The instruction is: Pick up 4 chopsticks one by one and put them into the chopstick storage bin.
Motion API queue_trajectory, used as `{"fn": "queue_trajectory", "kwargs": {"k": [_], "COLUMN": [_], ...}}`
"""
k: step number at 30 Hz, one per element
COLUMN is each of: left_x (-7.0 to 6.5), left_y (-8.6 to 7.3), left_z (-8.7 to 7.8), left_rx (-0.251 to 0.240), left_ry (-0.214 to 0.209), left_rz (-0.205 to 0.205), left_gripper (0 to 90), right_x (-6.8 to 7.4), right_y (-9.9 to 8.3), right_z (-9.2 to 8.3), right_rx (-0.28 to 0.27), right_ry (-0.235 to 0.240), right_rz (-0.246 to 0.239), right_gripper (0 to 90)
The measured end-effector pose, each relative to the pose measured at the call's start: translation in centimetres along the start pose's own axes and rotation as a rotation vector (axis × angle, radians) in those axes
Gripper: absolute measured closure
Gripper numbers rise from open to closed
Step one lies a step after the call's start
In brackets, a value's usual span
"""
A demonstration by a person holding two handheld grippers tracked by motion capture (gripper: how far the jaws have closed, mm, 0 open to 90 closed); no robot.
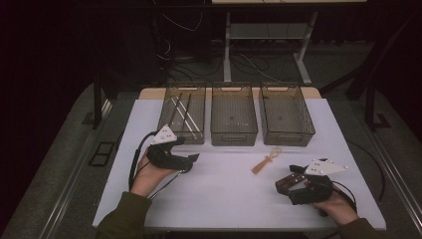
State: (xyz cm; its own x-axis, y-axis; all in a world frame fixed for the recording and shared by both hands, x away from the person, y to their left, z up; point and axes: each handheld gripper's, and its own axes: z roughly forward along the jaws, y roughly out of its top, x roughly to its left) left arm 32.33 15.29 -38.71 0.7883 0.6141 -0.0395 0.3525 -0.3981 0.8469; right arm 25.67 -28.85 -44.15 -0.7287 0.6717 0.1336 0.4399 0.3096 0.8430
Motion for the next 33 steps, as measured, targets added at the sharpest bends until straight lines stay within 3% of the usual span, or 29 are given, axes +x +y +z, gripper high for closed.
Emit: {"fn": "queue_trajectory", "kwargs": {"k": [7, 12, 19, 21, 27, 33], "left_x": [-0.8, -0.8, 0.2, 0.5, 1.7, 2.5], "left_y": [-1.2, -2.3, -3.2, -3.3, -3.8, -4.2], "left_z": [-0.6, -0.9, -0.7, -0.7, -0.1, 1.3], "left_rx": [0.002, 0.012, 0.035, 0.042, 0.096, 0.176], "left_ry": [0.005, 0.009, 0.03, 0.052, 0.094, 0.11], "left_rz": [0.007, 0.001, -0.026, -0.019, -0.068, -0.077], "left_gripper": [20.1, 25.8, 47.5, 59.0, 87.5, 89.4], "right_x": [0.1, 0.1, 0.1, 0.1, 0.1, 0.1], "right_y": [0.0, 0.0, 0.0, 0.0, 0.0, 0.0], "right_z": [0.1, 0.1, 0.0, 0.1, 0.1, 0.1], "right_rx": [0.002, 0.008, 0.005, 0.006, 0.007, 0.008], "right_ry": [0.002, -0.001, -0.003, -0.003, -0.005, -0.005], "right_rz": [-0.005, -0.004, -0.005, -0.004, -0.006, -0.006], "right_gripper": [9.5, 9.5, 9.5, 9.5, 9.5, 9.5]}}
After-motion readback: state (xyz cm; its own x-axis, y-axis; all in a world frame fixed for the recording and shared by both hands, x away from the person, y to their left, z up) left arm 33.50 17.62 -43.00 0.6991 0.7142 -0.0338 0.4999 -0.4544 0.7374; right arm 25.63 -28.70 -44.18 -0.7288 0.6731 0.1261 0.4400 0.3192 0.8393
